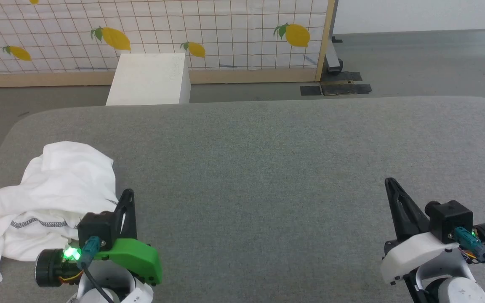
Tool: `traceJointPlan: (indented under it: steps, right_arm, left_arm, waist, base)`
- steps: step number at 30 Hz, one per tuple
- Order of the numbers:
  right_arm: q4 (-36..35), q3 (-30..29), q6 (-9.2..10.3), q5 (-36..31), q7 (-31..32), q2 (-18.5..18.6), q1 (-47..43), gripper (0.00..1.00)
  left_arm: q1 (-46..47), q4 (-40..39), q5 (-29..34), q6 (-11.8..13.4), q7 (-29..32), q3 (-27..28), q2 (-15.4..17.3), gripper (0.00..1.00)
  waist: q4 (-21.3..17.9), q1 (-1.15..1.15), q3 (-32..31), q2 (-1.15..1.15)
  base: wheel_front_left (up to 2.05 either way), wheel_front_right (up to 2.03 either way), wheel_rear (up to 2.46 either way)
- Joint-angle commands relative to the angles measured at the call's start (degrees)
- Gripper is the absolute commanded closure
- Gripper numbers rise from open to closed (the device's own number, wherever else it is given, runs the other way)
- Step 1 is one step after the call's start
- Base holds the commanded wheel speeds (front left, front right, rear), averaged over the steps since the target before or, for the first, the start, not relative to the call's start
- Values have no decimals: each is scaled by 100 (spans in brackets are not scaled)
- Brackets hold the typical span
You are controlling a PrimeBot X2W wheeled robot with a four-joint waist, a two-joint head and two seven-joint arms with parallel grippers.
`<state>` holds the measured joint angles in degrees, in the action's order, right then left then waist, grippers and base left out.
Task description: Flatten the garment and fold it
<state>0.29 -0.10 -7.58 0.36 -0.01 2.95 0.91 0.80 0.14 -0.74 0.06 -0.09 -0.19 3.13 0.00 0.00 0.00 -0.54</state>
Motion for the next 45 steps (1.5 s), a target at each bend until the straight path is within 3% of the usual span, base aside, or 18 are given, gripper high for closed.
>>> traceJointPlan:
  steps: [1,31,32,45]
  right_arm:
    - [-29,10,9,-36,1,-7,-91,100]
    - [-29,10,9,-36,1,-7,-91,100]
    - [2,0,0,3,0,0,1,0]
    - [76,-67,1,126,-114,-1,-48,0]
  left_arm:
    - [-80,-14,74,-6,9,19,-25,100]
    - [-80,-14,74,-6,9,19,-25,100]
    - [1,1,-4,0,0,-2,1,0]
    - [16,98,-140,38,-108,-113,-1,0]
  waist:
    - [0,0,0,54]
    - [0,0,0,54]
    - [0,0,0,0]
    - [-1,0,1,4]
  base:
    - [0,0,0]
    - [0,0,0]
    - [0,0,0]
    - [0,0,0]
